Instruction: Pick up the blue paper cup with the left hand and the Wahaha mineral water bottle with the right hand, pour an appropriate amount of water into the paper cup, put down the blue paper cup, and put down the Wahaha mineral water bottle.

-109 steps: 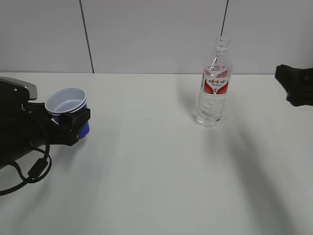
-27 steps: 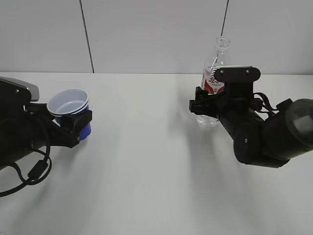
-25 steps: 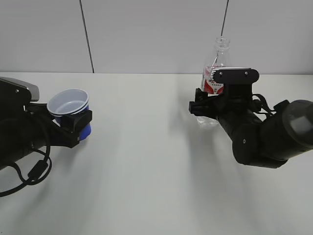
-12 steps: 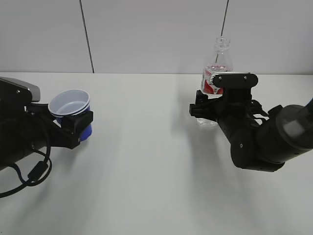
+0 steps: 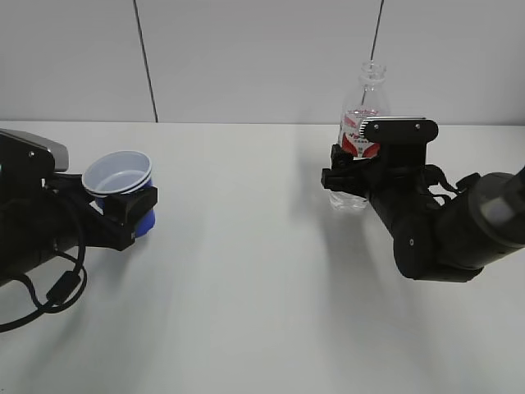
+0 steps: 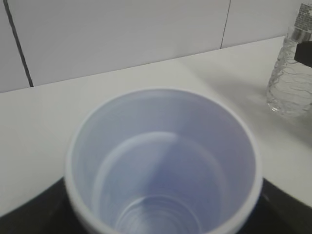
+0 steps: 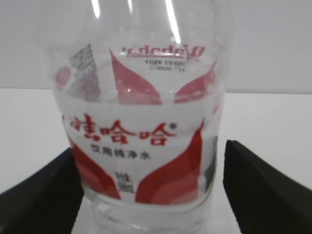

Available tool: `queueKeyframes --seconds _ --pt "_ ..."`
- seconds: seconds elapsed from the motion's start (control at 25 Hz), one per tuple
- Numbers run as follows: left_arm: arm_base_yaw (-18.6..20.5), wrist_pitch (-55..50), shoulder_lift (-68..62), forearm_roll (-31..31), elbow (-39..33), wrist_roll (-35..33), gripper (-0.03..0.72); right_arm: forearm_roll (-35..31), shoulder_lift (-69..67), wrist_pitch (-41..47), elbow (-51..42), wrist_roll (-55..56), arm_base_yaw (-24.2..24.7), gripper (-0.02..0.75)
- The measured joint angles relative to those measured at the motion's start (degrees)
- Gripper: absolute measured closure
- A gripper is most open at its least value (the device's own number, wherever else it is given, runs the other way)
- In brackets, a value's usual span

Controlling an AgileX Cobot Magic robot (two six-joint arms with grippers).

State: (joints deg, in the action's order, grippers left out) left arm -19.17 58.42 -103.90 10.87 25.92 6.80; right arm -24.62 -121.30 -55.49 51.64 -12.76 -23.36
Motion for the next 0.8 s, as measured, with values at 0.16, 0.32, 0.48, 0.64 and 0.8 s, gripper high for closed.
queueKeyframes --seconds 0.16,0.32,0.48,0.64,0.8 --pt "0.0 0.0 0.0 0.0 0.0 0.0 0.137 0.1 -1.5 -0.5 2.1 0.1 0.0 0.097" --pt "0.0 -0.1 0.0 0.1 0.0 0.0 0.137 -0.3 -3.3 -0.7 4.4 0.1 0.0 0.099" --pt "0.0 -0.1 0.0 0.1 0.0 0.0 0.137 -0.3 -5.3 -1.0 6.2 0.1 0.0 0.107" --pt "0.0 -0.1 0.0 0.2 0.0 0.0 0.137 -0.4 -5.9 -1.9 7.2 0.1 0.0 0.122" --pt "0.0 -0.1 0.0 0.2 0.0 0.0 0.137 -0.6 -6.3 -2.7 7.9 0.1 0.1 0.19"
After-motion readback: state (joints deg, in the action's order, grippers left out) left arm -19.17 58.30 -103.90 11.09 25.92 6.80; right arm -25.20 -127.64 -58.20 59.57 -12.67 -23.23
